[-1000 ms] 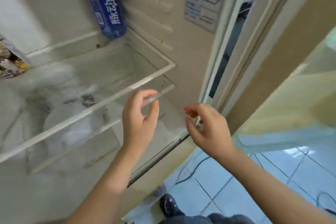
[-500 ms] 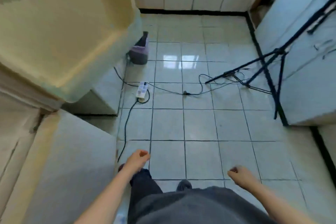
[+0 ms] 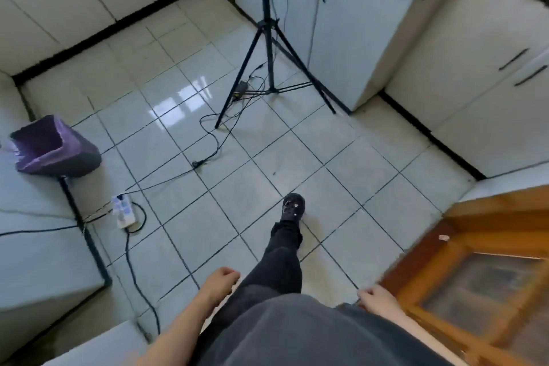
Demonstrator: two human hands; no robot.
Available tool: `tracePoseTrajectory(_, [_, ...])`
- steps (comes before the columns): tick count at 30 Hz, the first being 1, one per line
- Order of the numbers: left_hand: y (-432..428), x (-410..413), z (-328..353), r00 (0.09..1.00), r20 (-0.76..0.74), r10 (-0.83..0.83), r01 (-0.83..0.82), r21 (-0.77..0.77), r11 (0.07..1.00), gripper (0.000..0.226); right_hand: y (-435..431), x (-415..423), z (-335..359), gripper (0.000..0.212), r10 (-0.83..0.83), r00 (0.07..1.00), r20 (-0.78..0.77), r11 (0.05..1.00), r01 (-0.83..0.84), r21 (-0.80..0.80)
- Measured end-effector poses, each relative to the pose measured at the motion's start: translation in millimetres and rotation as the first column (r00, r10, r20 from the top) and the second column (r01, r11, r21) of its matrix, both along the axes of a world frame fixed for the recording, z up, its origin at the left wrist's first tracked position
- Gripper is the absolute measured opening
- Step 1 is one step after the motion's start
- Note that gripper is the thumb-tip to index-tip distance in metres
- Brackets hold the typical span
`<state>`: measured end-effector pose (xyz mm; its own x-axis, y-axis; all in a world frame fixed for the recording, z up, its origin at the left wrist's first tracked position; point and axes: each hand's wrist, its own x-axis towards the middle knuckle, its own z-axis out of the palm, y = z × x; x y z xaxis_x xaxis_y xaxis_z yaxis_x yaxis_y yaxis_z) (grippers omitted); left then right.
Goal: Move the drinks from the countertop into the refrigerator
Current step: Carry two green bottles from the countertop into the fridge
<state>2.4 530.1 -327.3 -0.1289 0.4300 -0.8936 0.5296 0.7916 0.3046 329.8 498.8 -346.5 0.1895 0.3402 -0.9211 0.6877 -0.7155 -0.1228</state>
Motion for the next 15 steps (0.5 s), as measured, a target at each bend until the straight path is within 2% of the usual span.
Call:
tracePoseTrajectory(2, [49, 23, -10, 0.994, -0.026, -0.111, 0.111, 0.008, 0.994, 0.016, 19, 22, 0, 0.034, -0.090, 0.995, -0.043, 0.996, 0.089, -0.014])
tracePoseTrajectory(4, [106, 55, -21, 0.947, -0.053, -0.318, 0.319, 0.016, 0.948, 0.022, 38, 49, 3, 0.026, -0.210, 0.977, -0.046, 0.977, 0.211, 0.025])
tracePoseTrajectory(6, [169, 91, -27, 0.847, -0.059, -0.528, 0.530, 0.033, 0.847, 0.028, 54, 75, 8, 0.021, -0.359, 0.933, -0.008, 0.929, 0.358, 0.093])
tracePoseTrajectory(8, [227, 130, -27, 0.698, -0.092, -0.710, 0.714, 0.021, 0.700, 0.017, 66, 98, 19, 0.014, -0.525, 0.851, 0.006, 0.842, 0.518, 0.148])
tracePoseTrajectory(11, [313, 197, -18, 0.535, -0.150, -0.832, 0.845, 0.071, 0.530, 0.033, 82, 128, 33, 0.013, -0.689, 0.724, 0.035, 0.713, 0.669, 0.210])
tracePoseTrajectory(15, [404, 281, -12, 0.485, -0.224, -0.845, 0.875, 0.133, 0.466, 0.037, 95, 159, 39, 0.021, -0.840, 0.541, 0.040, 0.531, 0.804, 0.268])
